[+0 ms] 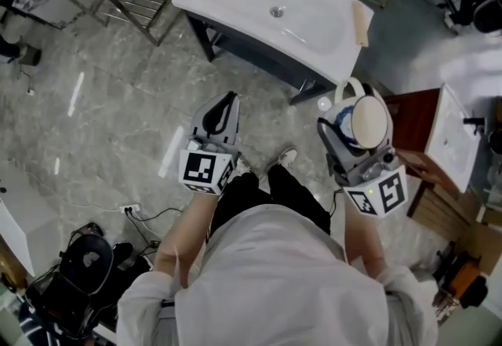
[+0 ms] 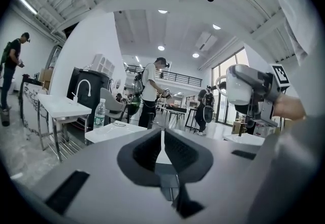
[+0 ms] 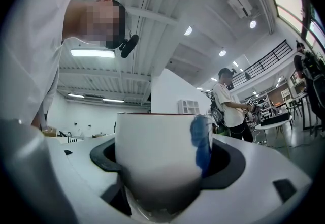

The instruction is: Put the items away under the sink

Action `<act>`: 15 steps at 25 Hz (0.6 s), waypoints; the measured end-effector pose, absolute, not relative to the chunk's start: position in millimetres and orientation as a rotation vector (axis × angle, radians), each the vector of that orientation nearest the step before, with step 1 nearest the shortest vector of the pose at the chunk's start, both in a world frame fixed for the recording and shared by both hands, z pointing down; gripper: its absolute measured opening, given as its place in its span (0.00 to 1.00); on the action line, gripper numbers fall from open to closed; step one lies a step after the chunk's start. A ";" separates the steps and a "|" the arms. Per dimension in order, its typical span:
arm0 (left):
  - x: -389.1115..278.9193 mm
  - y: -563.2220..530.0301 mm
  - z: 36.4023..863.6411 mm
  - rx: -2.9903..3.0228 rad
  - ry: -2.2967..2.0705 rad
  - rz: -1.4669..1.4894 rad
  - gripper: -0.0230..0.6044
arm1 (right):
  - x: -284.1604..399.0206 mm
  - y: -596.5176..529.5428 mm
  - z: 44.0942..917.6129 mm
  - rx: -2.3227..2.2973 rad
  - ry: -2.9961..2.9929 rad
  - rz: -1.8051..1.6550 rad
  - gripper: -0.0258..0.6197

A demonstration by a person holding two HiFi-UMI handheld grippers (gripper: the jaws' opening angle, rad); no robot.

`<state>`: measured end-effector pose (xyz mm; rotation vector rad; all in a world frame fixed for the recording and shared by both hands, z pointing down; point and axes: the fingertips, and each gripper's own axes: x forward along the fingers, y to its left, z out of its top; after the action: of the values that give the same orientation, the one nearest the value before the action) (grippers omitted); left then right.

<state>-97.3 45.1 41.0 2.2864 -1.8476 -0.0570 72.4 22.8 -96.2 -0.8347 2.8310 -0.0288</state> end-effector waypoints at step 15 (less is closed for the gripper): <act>-76.3 -15.3 19.8 2.224 -2.040 0.011 0.07 | 79.1 -37.9 -86.1 -0.571 2.860 -0.017 0.65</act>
<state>-76.3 -15.3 19.8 2.2243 -2.0398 0.0113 79.1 -37.9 -86.1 -0.5709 2.8596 -0.0170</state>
